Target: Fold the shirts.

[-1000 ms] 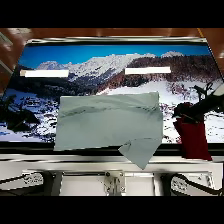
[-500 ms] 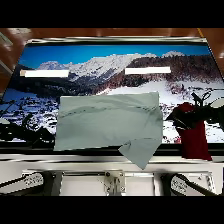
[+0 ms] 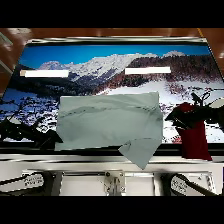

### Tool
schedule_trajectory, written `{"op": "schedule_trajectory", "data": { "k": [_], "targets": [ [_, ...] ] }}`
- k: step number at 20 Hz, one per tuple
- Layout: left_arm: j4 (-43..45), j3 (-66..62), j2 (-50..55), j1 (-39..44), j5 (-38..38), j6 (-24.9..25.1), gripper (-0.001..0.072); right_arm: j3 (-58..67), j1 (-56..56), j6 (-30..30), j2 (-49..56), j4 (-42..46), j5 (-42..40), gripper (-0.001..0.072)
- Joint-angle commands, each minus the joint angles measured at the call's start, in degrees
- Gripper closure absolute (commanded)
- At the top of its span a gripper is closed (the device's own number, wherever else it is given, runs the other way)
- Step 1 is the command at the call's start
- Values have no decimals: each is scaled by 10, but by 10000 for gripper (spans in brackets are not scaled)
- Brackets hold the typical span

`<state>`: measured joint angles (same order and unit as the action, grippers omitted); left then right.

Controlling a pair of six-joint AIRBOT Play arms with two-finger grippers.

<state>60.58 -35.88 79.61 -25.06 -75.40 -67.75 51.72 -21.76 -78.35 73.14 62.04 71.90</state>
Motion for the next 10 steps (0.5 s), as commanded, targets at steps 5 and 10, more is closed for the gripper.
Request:
{"op": "schedule_trajectory", "data": {
  "k": [5,10],
  "targets": [
    [-28,22,4,20,15,-4,628,-3,1,-12,0,27,20,116],
    [-28,24,-4,20,-5,22,672,-66,0,14,0,59,68,78]
  ]
}}
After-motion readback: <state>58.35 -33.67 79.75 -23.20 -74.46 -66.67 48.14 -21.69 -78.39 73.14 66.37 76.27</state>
